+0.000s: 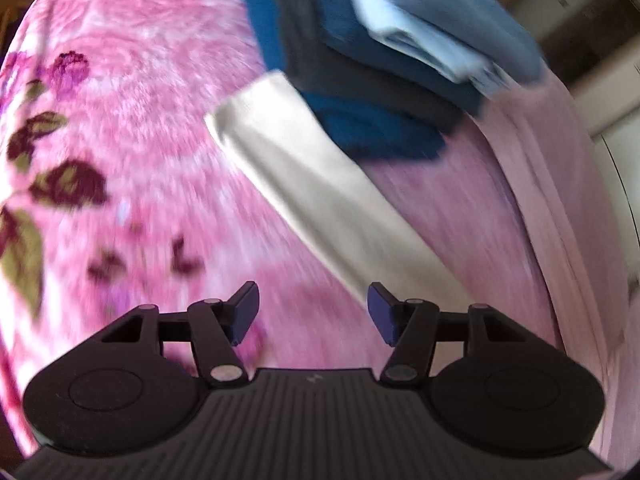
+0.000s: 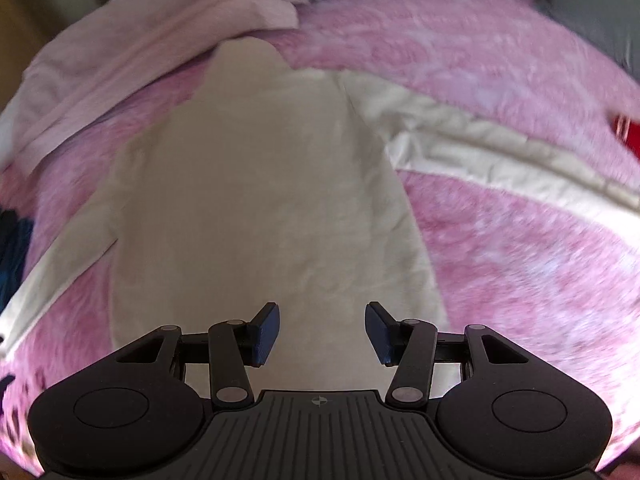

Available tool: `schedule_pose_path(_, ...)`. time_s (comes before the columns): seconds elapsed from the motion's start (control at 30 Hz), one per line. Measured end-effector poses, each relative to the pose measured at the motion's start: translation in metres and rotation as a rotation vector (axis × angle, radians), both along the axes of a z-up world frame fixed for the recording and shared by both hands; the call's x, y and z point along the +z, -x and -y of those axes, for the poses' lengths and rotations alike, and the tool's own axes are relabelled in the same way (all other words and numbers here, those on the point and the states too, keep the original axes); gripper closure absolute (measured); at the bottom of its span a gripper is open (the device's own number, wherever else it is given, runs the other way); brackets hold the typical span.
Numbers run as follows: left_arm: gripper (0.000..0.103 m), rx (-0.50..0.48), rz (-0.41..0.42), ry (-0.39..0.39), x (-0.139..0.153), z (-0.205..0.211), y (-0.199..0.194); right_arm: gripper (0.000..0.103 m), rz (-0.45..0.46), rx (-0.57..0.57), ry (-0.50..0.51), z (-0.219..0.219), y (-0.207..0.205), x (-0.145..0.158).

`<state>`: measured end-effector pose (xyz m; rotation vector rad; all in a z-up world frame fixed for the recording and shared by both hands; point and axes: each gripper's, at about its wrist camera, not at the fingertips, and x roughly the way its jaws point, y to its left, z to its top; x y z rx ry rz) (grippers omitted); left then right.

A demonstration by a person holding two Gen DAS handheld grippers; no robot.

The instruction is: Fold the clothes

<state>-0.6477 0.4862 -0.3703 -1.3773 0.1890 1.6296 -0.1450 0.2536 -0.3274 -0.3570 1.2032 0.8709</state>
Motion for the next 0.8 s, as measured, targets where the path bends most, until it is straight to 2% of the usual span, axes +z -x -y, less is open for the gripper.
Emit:
schedule_pose_path(0.17,0.048,0.116,0.03,-0.013,-0.034,-0.027,0.033,0.052,-0.013,-0.067,-0.057,-0.03,-0.016,-0.033)
schedule_pose_path(0.23,0.048,0.147,0.038,-0.045,-0.039,-0.031,0.04,0.052,-0.019,-0.1,-0.077,-0.041,-0.024,-0.042)
schedule_pose_path(0.33,0.048,0.135,-0.016,-0.065,-0.041,-0.039,0.037,0.052,-0.034,-0.125,-0.094,-0.054,-0.033,-0.051)
schedule_pose_path(0.37,0.05,0.124,-0.045,-0.066,-0.041,-0.04,0.033,0.052,-0.036,-0.125,-0.102,-0.057,-0.034,-0.053)
schedule_pose_path(0.43,0.066,0.089,-0.131,-0.055,-0.04,-0.042,0.024,0.052,-0.027,-0.109,-0.107,-0.063,-0.035,-0.056)
schedule_pose_path(0.5,0.089,0.055,-0.216,-0.041,-0.04,-0.043,0.018,0.052,-0.021,-0.094,-0.103,-0.065,-0.034,-0.058)
schedule_pose_path(0.6,0.099,0.064,-0.2,-0.047,-0.042,-0.043,0.023,0.052,-0.019,-0.079,-0.103,-0.066,-0.037,-0.059)
schedule_pose_path(0.7,0.101,0.062,-0.197,-0.067,-0.031,-0.048,0.012,0.052,0.004,-0.053,-0.127,-0.06,-0.046,-0.054)
schedule_pose_path(0.77,0.101,0.007,-0.214,-0.135,-0.01,-0.047,-0.011,0.052,0.029,-0.037,-0.135,-0.055,-0.058,-0.05)
schedule_pose_path(0.8,0.102,-0.052,-0.224,-0.186,0.005,-0.045,-0.03,0.052,0.038,-0.036,-0.136,-0.052,-0.064,-0.048)
